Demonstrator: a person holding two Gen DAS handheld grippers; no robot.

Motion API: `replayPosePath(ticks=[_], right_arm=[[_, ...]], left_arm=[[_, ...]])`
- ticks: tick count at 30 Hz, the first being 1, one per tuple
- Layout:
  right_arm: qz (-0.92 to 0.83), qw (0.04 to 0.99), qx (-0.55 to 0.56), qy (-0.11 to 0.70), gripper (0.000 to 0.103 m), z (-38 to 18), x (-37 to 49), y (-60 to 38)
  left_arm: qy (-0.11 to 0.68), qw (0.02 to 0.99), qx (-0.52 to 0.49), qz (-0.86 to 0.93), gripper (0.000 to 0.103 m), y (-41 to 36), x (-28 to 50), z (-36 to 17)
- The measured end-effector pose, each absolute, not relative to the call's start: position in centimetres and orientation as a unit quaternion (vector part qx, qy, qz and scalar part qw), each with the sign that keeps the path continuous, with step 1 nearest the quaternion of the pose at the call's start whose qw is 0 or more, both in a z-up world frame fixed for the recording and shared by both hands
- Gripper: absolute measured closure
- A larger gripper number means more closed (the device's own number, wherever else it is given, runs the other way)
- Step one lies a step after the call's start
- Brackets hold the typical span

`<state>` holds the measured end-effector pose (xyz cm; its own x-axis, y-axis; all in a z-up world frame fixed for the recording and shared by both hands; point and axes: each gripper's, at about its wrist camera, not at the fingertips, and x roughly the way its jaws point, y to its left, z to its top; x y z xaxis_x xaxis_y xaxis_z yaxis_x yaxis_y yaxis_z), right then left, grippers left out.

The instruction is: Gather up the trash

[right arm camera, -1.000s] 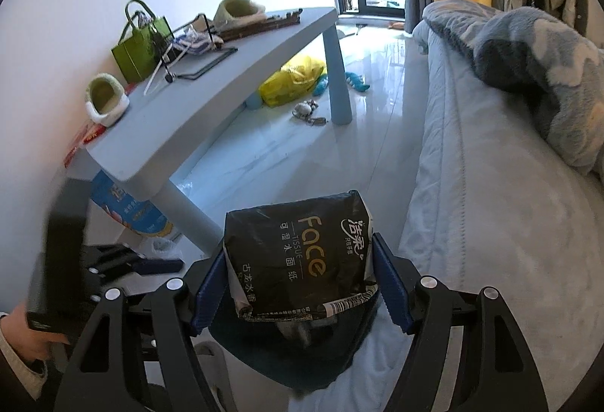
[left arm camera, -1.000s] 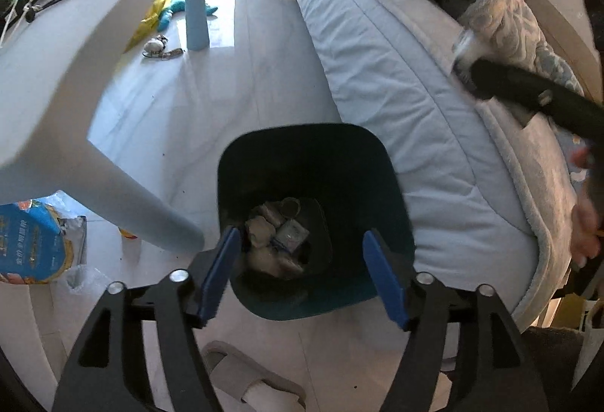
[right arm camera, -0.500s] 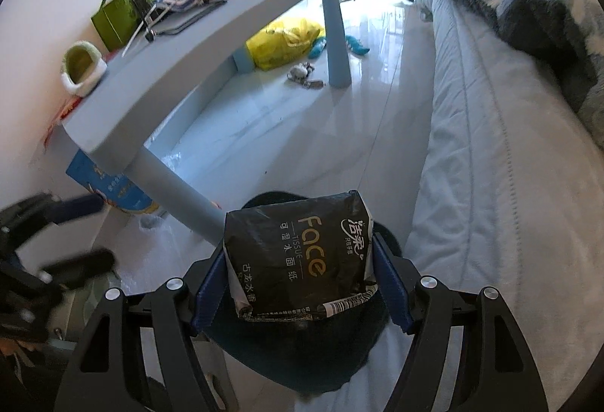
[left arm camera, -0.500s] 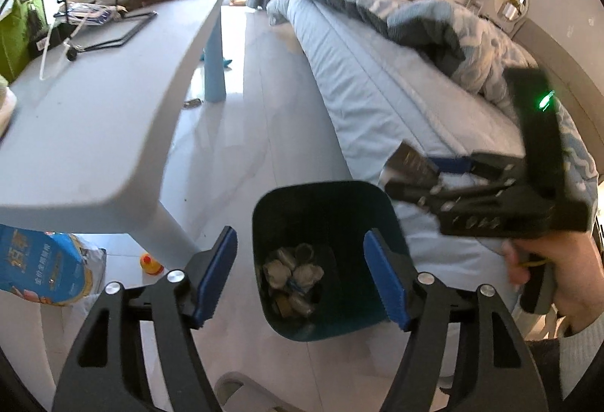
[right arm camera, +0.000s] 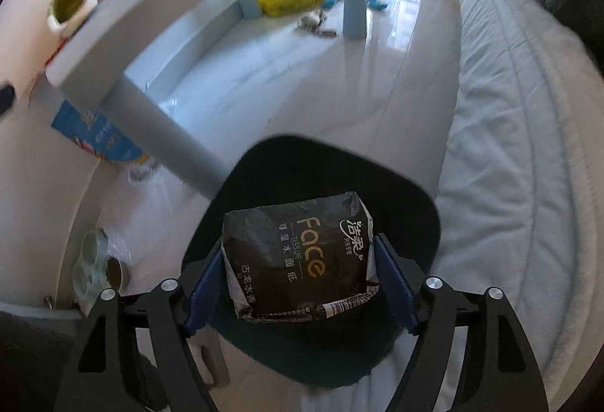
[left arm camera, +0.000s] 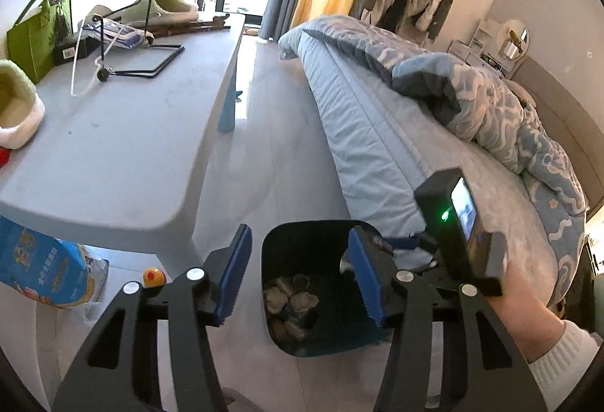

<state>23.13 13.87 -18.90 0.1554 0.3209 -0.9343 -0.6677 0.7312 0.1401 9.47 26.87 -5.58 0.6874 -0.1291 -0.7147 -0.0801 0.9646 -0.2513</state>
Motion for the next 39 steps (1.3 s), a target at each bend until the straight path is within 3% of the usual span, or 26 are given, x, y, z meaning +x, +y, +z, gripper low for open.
replayPosePath(ticks=[3, 7, 15, 19, 25, 39], right_arm=[[0.330, 0.739, -0.166, 0.564, 0.020, -19.3, 22.7, 13.7], [0.331, 0.746, -0.169, 0.552, 0.020, -18.3, 22.1, 13.3], [0.324, 0.799, -0.137, 0.488, 0.019, -12.8, 21.0, 10.7], [0.314, 0.828, -0.121, 0.448, 0.011, -9.3, 19.3, 7.5], [0.287, 0.868, -0.110, 0.391, 0.004, -5.1, 16.4, 2.1], [0.208, 0.938, -0.071, 0.268, 0.003, 3.3, 8.4, -10.8]], left_arm=[[0.382, 0.915, -0.129, -0.011, 0.045, 26.8, 9.3, -4.6], [0.367, 0.922, -0.121, -0.012, 0.033, 26.2, 8.8, -3.5], [0.340, 0.935, -0.101, 0.007, 0.022, 23.9, 7.5, -0.7], [0.320, 0.943, -0.091, 0.022, 0.010, 22.5, 6.7, 0.4], [0.309, 0.947, -0.083, 0.030, 0.007, 19.9, 5.2, 1.3], [0.246, 0.966, -0.021, 0.071, 0.003, 14.6, -0.5, 4.3]])
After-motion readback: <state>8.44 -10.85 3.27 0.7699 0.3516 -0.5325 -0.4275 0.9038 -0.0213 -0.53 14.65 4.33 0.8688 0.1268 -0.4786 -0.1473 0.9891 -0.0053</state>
